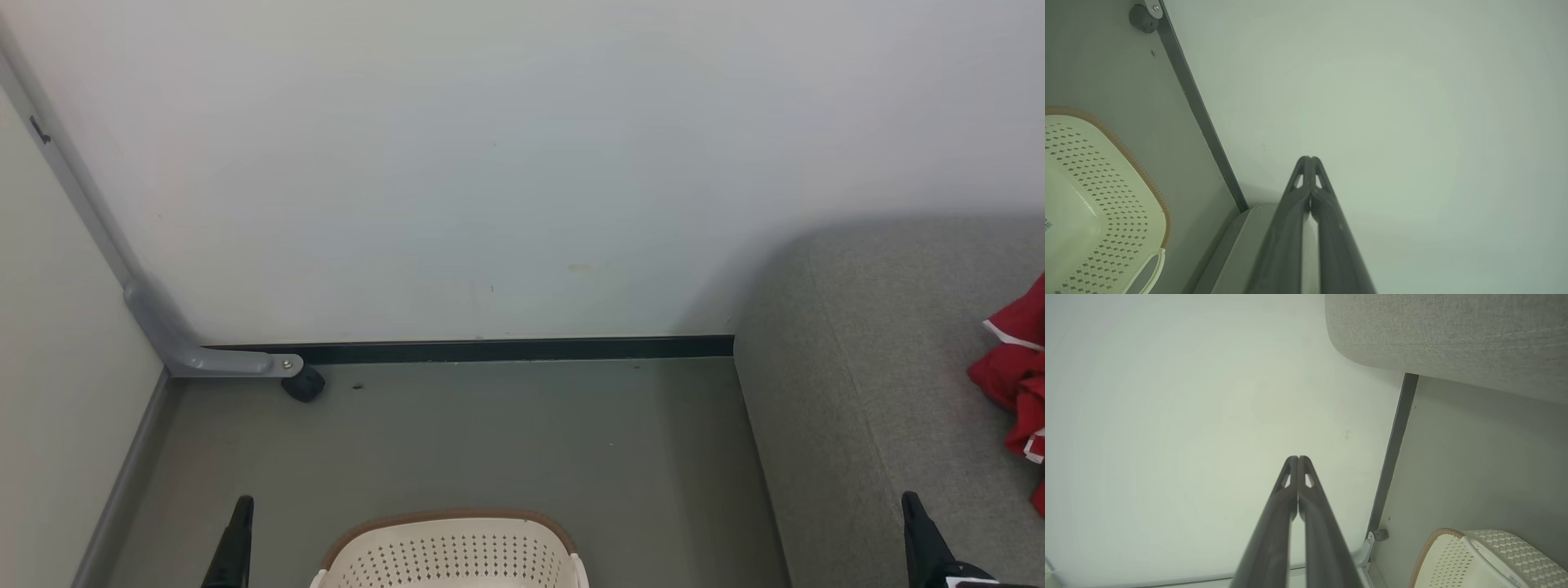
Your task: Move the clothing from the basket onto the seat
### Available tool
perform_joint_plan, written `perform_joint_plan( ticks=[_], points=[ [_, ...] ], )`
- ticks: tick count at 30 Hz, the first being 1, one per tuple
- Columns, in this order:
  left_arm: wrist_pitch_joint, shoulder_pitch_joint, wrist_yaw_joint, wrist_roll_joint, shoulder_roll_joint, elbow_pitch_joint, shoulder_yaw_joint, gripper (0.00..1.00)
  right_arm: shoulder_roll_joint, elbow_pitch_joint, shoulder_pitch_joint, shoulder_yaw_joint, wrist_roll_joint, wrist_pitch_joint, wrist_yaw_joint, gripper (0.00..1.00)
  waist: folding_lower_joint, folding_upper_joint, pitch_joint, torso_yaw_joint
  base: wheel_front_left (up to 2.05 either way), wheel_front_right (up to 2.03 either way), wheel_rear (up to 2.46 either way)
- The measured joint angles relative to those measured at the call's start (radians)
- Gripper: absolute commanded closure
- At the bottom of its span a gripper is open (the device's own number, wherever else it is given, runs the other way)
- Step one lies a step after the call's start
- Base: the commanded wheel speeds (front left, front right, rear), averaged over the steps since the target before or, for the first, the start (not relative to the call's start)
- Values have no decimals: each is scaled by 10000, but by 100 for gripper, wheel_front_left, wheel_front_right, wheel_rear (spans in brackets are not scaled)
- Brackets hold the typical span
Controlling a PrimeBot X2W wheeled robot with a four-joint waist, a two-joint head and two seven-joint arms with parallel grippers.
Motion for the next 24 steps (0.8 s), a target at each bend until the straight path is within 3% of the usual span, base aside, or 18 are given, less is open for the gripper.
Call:
perform_joint_plan(
  ticks=[4,24],
  points=[
    [98,-61,0,-359,-6,77,38,100,2,-27,-15,-125,458,125,2,100,0,0,11,-1,0,0,0],
    [98,-142,0,-487,-13,90,42,100,2,-42,-36,-132,458,127,2,100,0,0,11,-1,0,0,0]
  ],
)
